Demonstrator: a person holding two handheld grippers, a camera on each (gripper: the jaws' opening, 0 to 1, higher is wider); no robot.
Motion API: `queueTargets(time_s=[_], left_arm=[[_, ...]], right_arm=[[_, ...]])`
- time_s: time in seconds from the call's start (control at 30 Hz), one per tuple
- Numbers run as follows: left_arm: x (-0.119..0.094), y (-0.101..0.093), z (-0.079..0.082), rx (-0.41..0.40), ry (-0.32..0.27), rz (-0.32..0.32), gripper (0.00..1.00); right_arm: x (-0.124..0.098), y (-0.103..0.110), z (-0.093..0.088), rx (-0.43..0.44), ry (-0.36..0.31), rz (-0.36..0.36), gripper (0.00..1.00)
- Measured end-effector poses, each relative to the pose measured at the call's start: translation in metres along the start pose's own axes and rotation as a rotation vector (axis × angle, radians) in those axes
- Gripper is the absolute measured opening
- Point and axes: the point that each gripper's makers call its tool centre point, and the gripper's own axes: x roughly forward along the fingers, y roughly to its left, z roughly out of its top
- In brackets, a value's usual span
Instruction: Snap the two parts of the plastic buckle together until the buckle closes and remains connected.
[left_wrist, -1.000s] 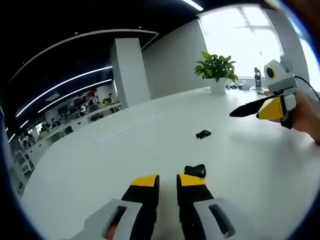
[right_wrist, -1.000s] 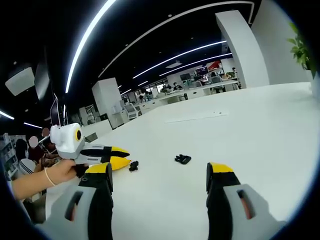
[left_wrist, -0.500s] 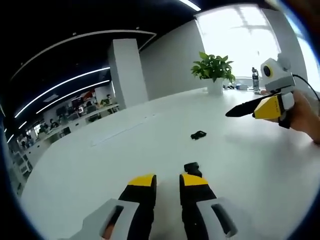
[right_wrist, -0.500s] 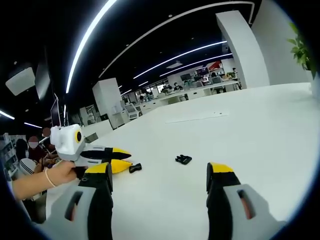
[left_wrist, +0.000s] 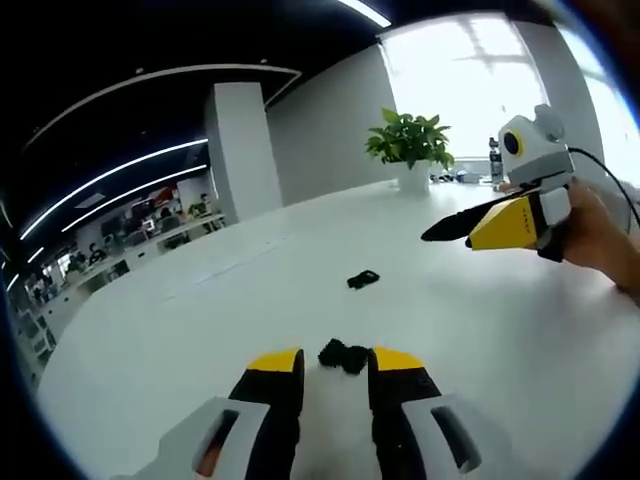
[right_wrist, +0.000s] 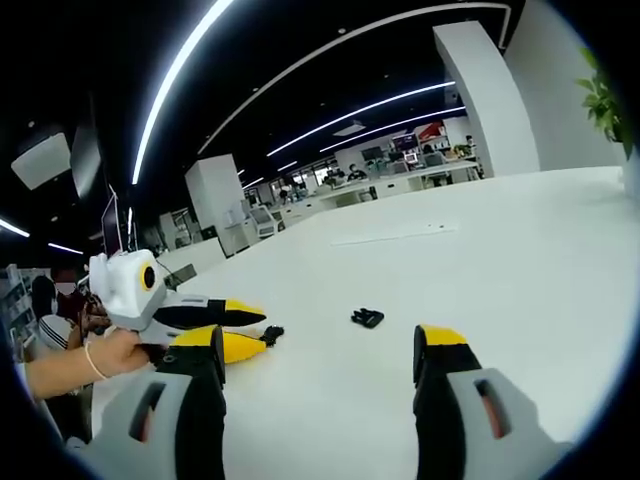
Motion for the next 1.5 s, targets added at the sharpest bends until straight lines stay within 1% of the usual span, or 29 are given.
queueTargets(time_s=[0.37, 0.6, 1.03, 1.2, 1.27, 1.3, 1.5], left_arm=[[0.001, 0.004, -0.002, -0.027, 0.004, 0.001, 0.25], [0.001, 0.006, -0.003, -0.028, 0.002, -0.004, 0.23], [0.006, 0.001, 0.000, -0.043, 0.005, -0.033, 0.23], [0.007, 0.000, -0.001, -0.047, 0.009, -0.033, 0.19], [0.008, -0.002, 0.000, -0.032, 0.008, -0.035, 0.16], [0.008, -0.002, 0.000, -0.024, 0.008, -0.037, 0.13], [0.008, -0.006, 0.000, -0.003, 0.003, -0.045, 0.12]], right_arm=[[0.000, 0.000, -0.001, 0.002, 0.003, 0.001, 0.77], [-0.001, 0.003, -0.004, 0.003, 0.005, 0.003, 0.77], [0.000, 0.001, -0.002, 0.007, 0.003, 0.003, 0.77], [0.000, 0.001, -0.002, 0.006, 0.003, 0.004, 0.77], [0.000, 0.002, -0.002, 0.007, 0.002, 0.005, 0.77], [0.000, 0.002, -0.001, 0.007, 0.001, 0.005, 0.77], [-0.001, 0.002, -0.001, 0.008, 0.000, 0.005, 0.77]])
